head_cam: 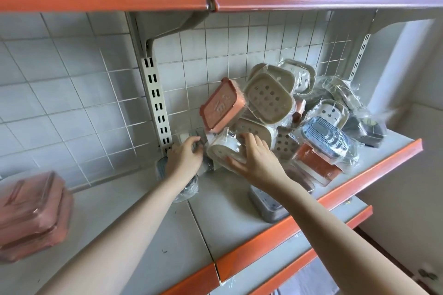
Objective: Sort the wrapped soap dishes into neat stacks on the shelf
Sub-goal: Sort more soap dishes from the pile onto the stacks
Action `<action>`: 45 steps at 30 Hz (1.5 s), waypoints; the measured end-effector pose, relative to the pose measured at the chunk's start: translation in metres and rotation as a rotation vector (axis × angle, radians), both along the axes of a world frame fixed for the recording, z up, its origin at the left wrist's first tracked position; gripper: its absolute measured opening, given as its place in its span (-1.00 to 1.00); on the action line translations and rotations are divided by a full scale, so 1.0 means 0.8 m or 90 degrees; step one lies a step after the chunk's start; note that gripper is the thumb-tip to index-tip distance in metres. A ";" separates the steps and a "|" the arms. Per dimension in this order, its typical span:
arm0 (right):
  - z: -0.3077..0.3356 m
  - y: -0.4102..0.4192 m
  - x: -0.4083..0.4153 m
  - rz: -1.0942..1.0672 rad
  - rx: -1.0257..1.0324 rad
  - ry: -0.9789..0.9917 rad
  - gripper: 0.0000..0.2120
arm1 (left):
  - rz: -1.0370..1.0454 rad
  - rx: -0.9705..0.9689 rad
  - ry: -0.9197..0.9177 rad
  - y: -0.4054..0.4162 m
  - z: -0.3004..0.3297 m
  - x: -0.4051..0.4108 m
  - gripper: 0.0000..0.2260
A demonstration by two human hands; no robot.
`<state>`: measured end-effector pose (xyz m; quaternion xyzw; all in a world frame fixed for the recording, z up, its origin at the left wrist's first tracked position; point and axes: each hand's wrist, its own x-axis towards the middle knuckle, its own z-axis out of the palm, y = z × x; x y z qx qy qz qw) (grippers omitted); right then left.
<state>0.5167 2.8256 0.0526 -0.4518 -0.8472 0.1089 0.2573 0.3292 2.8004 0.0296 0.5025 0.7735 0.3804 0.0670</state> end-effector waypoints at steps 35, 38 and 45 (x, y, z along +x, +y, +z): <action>-0.016 -0.042 -0.044 0.415 -0.125 -0.330 -0.10 | 0.138 0.171 -0.282 -0.175 -0.006 -0.064 -0.77; -0.015 -0.050 -0.055 0.451 -0.101 -0.338 -0.11 | 0.175 0.183 -0.272 -0.194 -0.008 -0.068 -0.82; -0.035 -0.072 -0.073 0.439 0.020 -0.351 -0.10 | 0.210 0.161 -0.300 -0.247 -0.029 -0.082 -0.79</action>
